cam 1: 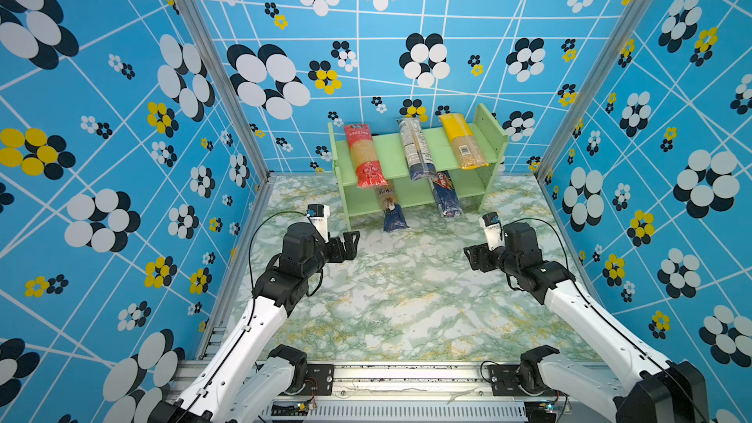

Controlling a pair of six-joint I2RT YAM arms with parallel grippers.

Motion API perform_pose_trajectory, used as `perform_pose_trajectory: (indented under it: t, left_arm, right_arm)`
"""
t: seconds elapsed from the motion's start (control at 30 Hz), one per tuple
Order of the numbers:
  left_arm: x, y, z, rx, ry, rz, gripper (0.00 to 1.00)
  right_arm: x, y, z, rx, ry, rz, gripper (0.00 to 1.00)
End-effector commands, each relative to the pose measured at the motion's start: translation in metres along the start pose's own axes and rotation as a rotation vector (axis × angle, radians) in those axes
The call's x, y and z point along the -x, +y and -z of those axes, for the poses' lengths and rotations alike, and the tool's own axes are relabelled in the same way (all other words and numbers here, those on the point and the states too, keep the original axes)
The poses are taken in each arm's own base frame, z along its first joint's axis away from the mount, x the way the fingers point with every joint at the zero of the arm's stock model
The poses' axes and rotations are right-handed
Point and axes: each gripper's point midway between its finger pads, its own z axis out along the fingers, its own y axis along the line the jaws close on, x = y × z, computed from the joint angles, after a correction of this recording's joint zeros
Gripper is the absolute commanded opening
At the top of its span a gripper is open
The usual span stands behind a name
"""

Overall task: Arrange pasta packages on shelves
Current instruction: Reset both arms

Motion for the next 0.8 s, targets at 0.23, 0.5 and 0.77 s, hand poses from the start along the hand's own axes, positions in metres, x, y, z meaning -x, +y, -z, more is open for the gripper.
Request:
perform_pose_trajectory:
  t: [0.23,0.5,0.77]
  left_arm:
    - [0.044,0.023,0.028,0.115,-0.165,-0.198,0.99]
    - [0.052,0.051,0.016,0.144,-0.234,-0.195,0.99]
    - [0.045,0.088,-0.003,0.207,-0.291,-0.189,0.99]
  right_arm:
    - [0.007,-0.046,-0.012,-0.094,-0.088,-0.099,0.84]
    - [0.003,-0.098,-0.031,-0.201,-0.132,-0.187,0.84]
    - [0.002,-0.120,-0.051,-0.268,-0.228,-0.174,0.84]
